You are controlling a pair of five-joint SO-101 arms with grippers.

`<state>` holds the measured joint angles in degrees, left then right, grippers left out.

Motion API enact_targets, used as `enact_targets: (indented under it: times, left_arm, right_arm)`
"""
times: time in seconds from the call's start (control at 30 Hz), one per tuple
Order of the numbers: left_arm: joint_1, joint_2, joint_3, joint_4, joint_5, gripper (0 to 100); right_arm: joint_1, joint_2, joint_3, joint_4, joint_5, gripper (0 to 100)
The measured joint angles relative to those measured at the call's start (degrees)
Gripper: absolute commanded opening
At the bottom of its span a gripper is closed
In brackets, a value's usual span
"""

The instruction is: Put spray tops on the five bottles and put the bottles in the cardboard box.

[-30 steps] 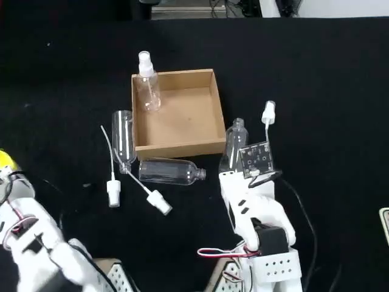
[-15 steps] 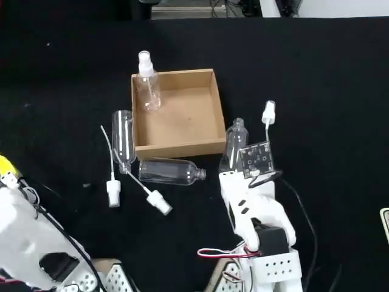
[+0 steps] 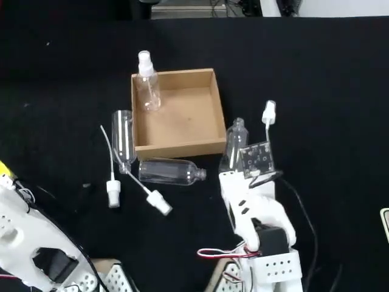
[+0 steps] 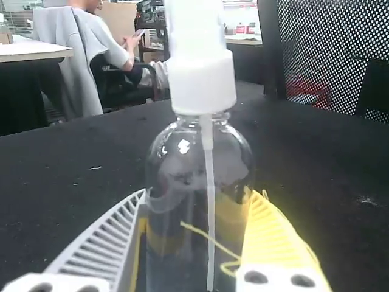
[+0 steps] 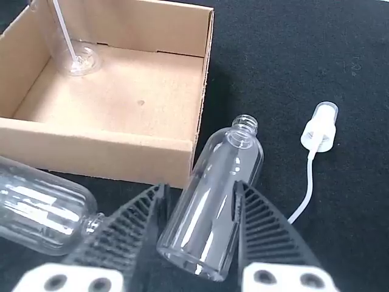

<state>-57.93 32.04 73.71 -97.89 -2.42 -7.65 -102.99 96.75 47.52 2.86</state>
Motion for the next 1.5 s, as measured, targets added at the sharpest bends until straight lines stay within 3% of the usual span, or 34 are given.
enact_targets:
  times: [0.1, 0.27, 0.37, 0.73, 1.1, 1.5]
  left_arm:
    - [0.0, 0.0, 0.0, 0.0, 0.1, 6]
    - [0.0, 0.0, 0.0, -0.1, 0.1, 26]
    - [-0.6, 0.0, 0.0, -0.1, -0.1, 33]
    - [-1.1, 0.0, 1.1, 0.0, -0.2, 33]
    - [-1.5, -14.6, 5.7, 0.0, -0.2, 33]
    - [-0.1, -12.2, 6.3, 0.0, -0.2, 33]
  right_arm:
    - [0.0, 0.0, 0.0, 0.0, 0.0, 14.5]
    - [0.0, 0.0, 0.0, 0.0, 0.0, 14.5]
    - [0.0, 0.0, 0.0, 0.0, 0.0, 14.5]
    - [0.0, 0.0, 0.0, 0.0, 0.0, 14.5]
    - [0.0, 0.0, 0.0, 0.0, 0.0, 14.5]
    - [0.0, 0.0, 0.0, 0.0, 0.0, 14.5]
